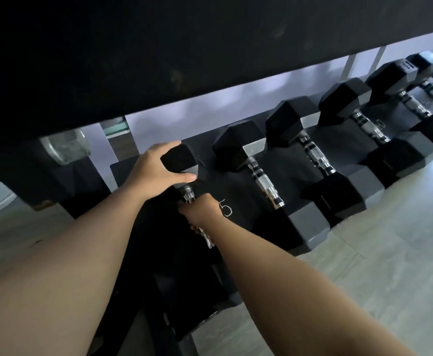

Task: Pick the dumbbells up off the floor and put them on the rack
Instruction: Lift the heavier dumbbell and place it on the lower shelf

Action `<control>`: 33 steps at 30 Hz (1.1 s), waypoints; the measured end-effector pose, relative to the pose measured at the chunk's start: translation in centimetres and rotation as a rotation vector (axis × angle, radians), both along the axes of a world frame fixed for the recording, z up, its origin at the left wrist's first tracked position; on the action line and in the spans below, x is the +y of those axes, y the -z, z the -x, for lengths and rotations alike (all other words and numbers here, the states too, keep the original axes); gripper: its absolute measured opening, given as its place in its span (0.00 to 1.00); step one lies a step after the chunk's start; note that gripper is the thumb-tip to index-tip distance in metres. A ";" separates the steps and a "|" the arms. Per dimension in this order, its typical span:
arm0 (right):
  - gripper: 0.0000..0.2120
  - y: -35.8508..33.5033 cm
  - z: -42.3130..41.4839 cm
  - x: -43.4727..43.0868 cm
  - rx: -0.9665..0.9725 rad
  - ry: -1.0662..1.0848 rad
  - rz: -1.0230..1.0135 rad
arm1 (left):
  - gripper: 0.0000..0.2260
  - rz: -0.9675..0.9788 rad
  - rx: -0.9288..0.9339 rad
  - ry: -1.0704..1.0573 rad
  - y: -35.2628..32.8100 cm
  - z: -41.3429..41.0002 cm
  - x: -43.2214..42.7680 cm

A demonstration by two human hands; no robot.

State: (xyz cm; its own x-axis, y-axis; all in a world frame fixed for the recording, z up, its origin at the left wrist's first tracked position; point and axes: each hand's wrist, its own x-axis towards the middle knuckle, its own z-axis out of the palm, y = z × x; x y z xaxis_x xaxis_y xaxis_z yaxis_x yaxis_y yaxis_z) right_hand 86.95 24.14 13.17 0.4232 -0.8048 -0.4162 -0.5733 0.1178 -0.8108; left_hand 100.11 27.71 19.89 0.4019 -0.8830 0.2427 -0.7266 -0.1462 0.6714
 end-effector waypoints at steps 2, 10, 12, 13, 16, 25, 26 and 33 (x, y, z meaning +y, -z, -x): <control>0.13 0.0 0.1 0.0 -0.020 0.015 -0.044 | 0.39 0.014 -0.014 -0.005 0.4 0.3 0.1; 0.11 -0.6 1.9 -0.7 -0.187 -0.068 -0.235 | 0.26 0.067 0.004 -0.070 0.1 1.4 0.4; 0.14 -1.3 2.2 -1.2 -0.170 -0.046 -0.184 | 0.23 0.079 0.007 -0.093 -0.4 1.7 0.3; 0.15 -1.6 2.4 -1.6 -0.145 -0.033 -0.131 | 0.22 0.090 0.006 -0.111 -0.6 1.8 0.4; 0.08 -2.7 3.1 -2.8 -0.171 0.007 -0.081 | 0.20 0.154 -0.027 -0.191 -0.7 2.4 0.6; 0.24 -4.0 5.4 -2.8 -0.196 -0.139 0.761 | 0.22 0.306 -0.350 -0.275 1.1 4.0 2.3; 0.25 -4.0 5.5 -2.9 -0.174 -0.166 0.801 | 0.22 0.302 -0.381 -0.267 1.3 4.0 2.4; 0.30 -4.7 6.9 -2.9 -0.026 -0.238 0.869 | 0.25 0.225 -0.325 -0.333 1.4 7.0 3.4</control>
